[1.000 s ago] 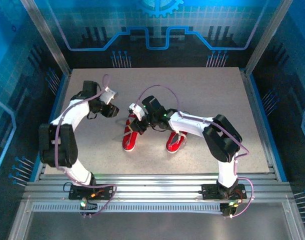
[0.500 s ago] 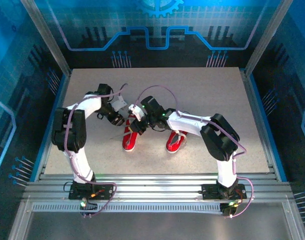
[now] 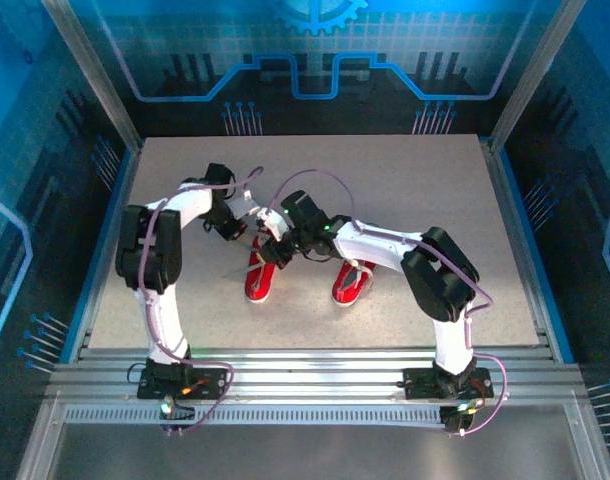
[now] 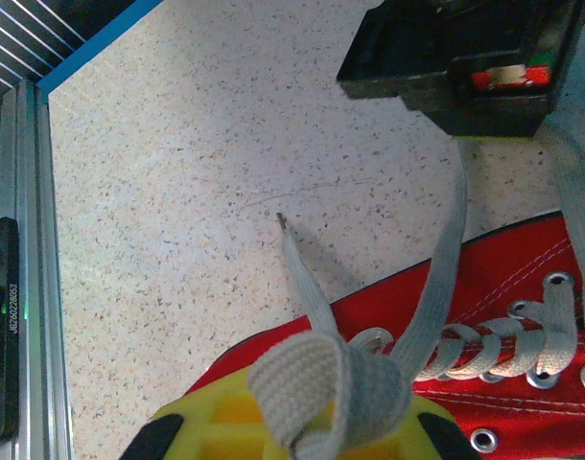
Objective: Tie the shoes
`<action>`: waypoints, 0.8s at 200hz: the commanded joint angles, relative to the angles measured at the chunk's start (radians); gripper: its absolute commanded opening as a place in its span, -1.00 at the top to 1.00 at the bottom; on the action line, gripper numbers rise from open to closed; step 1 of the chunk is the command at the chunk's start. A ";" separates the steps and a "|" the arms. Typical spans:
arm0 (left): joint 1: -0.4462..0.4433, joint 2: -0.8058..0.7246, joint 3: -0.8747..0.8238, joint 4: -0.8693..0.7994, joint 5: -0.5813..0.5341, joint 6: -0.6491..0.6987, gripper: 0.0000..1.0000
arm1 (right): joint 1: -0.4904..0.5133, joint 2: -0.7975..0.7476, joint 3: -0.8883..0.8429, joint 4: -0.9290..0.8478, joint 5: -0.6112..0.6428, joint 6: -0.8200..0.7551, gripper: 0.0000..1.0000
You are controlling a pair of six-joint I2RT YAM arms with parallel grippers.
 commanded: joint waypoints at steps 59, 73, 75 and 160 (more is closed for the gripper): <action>0.163 -0.691 -0.389 0.197 0.349 -0.308 1.00 | -0.041 0.043 0.077 -0.004 -0.014 0.078 1.00; 0.152 -0.819 -0.472 0.264 0.379 -0.384 1.00 | -0.046 0.049 0.084 0.005 -0.023 0.096 1.00; 0.146 -0.839 -0.487 0.273 0.383 -0.393 1.00 | -0.047 0.052 0.087 0.004 -0.026 0.096 1.00; -0.433 -1.110 -0.844 0.542 0.051 -0.420 1.00 | -0.089 0.106 0.150 -0.030 -0.189 0.083 1.00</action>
